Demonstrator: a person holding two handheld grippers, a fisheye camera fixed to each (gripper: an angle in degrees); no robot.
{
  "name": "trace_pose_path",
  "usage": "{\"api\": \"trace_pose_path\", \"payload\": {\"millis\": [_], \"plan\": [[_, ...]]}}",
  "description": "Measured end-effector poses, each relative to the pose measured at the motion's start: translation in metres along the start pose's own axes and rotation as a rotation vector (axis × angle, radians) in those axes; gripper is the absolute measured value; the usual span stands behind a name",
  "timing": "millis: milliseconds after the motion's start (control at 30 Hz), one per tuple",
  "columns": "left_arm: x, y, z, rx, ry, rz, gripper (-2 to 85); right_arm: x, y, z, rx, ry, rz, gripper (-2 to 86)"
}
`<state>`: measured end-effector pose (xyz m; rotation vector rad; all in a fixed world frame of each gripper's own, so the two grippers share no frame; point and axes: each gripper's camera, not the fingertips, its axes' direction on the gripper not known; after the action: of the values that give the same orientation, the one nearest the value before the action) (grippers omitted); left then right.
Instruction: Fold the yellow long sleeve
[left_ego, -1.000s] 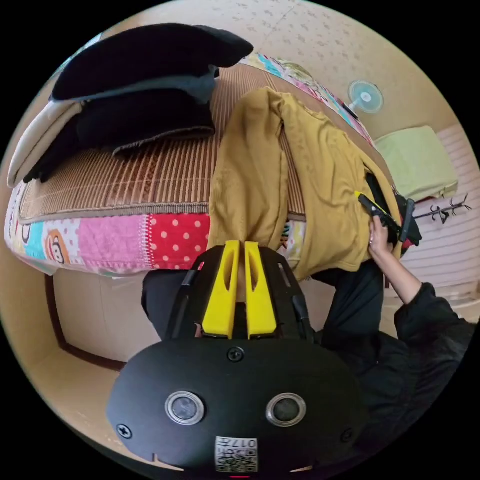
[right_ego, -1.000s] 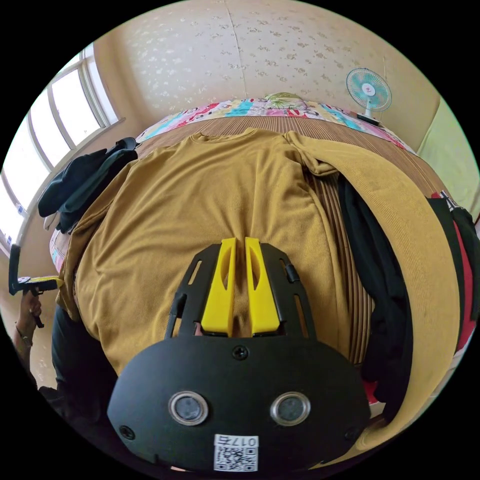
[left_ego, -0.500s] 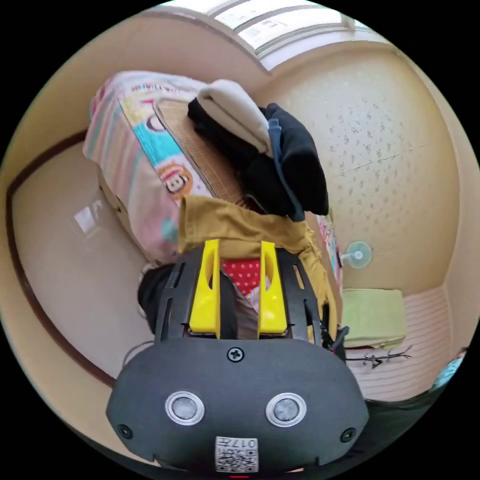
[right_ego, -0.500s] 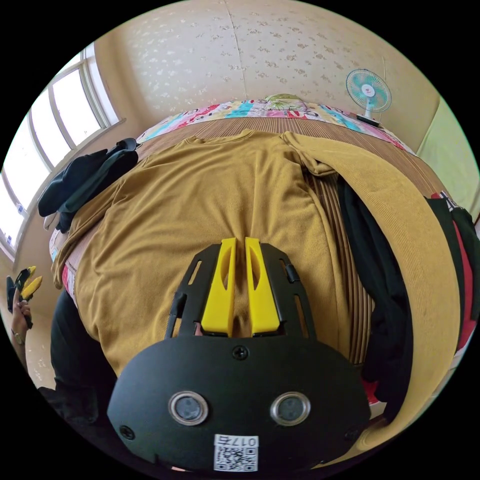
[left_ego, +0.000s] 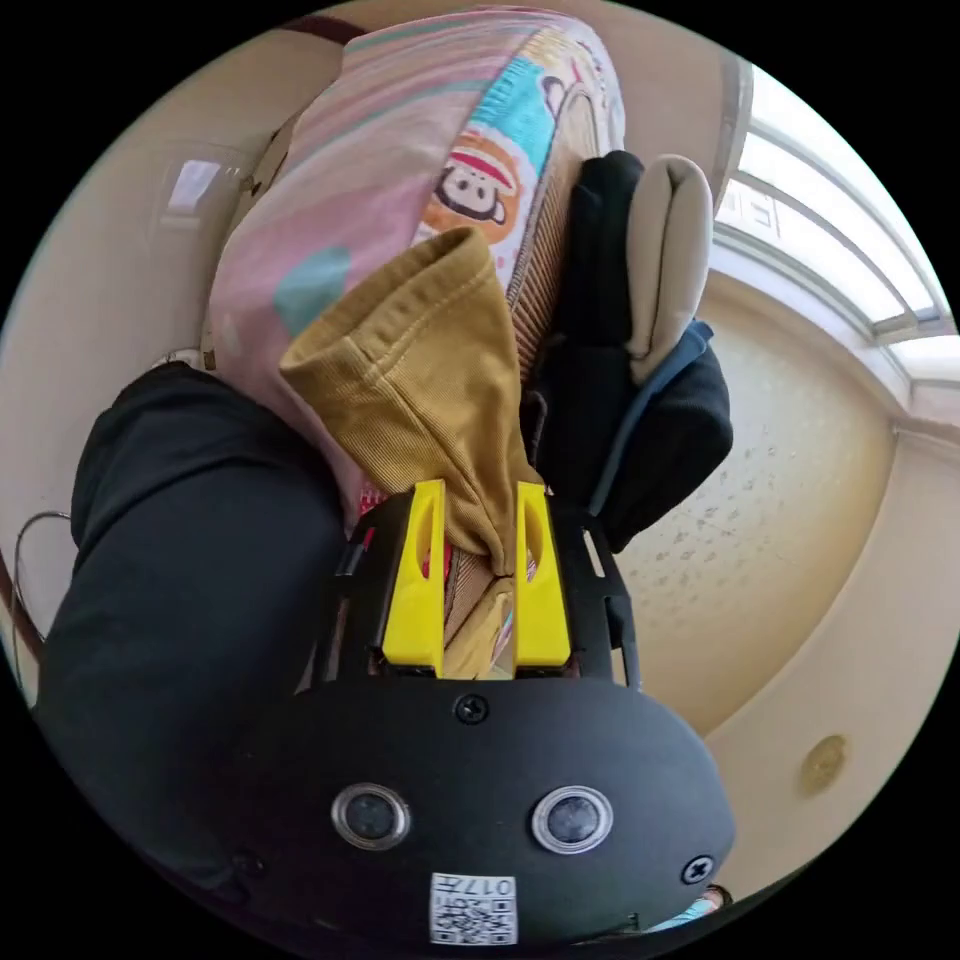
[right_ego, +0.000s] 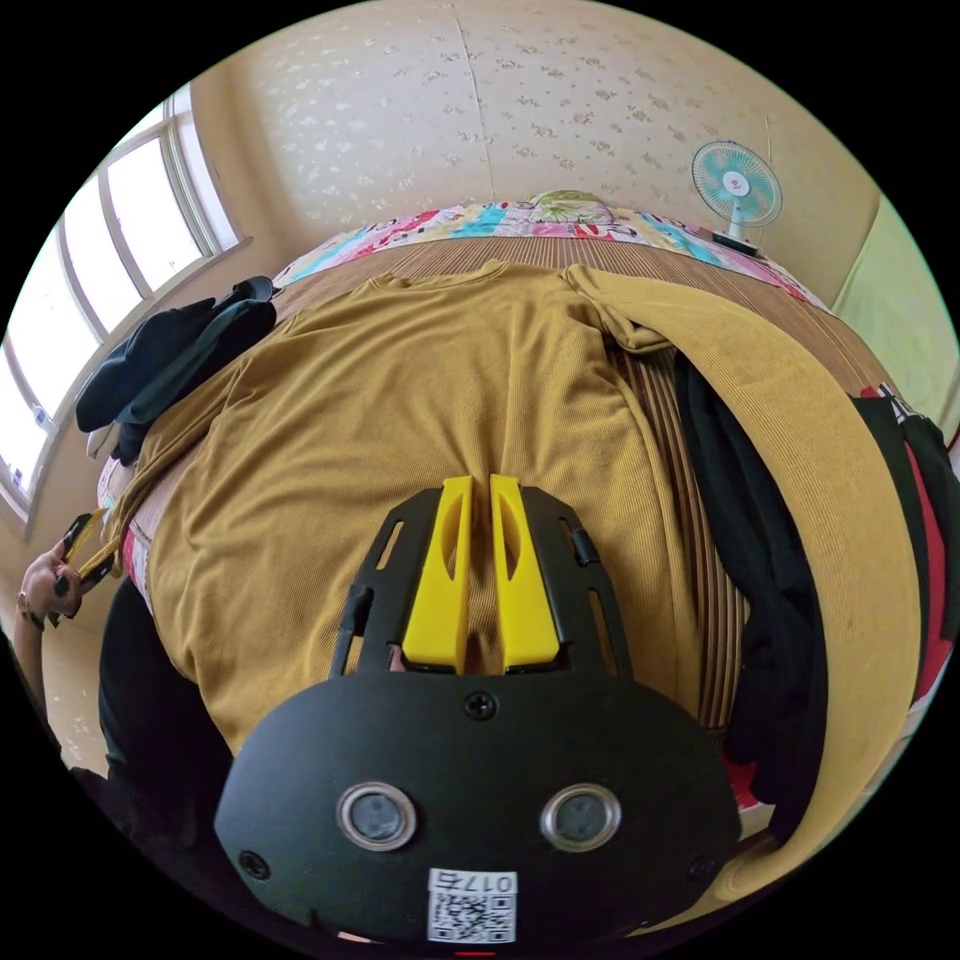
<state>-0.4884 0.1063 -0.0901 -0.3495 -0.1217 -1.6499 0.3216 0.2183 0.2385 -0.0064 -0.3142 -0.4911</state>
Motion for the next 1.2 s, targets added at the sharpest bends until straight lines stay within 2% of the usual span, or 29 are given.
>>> {"api": "trace_pose_path", "payload": {"millis": [200, 400, 467, 600, 733, 767, 867, 967, 1033, 1067, 1133, 1200], "plan": [[-0.027, -0.015, -0.006, -0.001, 0.084, -0.070, 7.3, -0.010, 0.005, 0.000, 0.006, 0.014, -0.006, 4.2], [-0.027, 0.003, -0.009, 0.049, 0.002, 0.012, 3.5, -0.018, 0.007, -0.002, 0.008, 0.016, -0.006, 4.3], [-0.014, 0.018, -0.017, 0.097, 0.028, 0.141, 3.0, -0.020, 0.008, -0.003, 0.008, 0.015, -0.006, 4.3], [0.072, 0.070, -0.032, 0.170, -0.056, 0.602, 2.4, -0.027, 0.008, -0.006, 0.010, 0.025, -0.010, 4.2], [0.179, 0.168, 0.007, 0.181, -0.066, 1.061, 2.3, -0.037, 0.008, -0.008, 0.012, 0.052, -0.022, 4.2], [0.191, 0.185, 0.019, 0.174, -0.065, 1.116, 2.3, -0.038, 0.009, -0.008, 0.013, 0.057, -0.024, 4.2], [0.233, 0.269, 0.103, 0.061, 0.022, 1.371, 2.6, -0.043, 0.008, -0.010, 0.017, 0.069, -0.029, 4.2], [0.240, 0.354, 0.220, -0.186, 0.077, 1.562, 3.7, -0.044, 0.008, -0.013, 0.020, 0.065, -0.028, 4.1], [0.209, 0.420, 0.322, -0.454, 0.087, 1.711, 7.5, -0.043, 0.007, -0.016, 0.023, 0.057, -0.024, 4.1], [0.196, 0.435, 0.346, -0.538, 0.093, 1.744, 8.9, -0.043, 0.007, -0.017, 0.023, 0.054, -0.023, 4.1], [0.135, 0.474, 0.424, -0.835, -0.046, 1.737, 12.0, -0.041, 0.006, -0.020, 0.024, 0.042, -0.017, 4.0], [0.093, 0.476, 0.439, -0.847, -0.111, 1.660, 12.2, -0.039, 0.005, -0.023, 0.026, 0.028, -0.011, 4.0]]}}
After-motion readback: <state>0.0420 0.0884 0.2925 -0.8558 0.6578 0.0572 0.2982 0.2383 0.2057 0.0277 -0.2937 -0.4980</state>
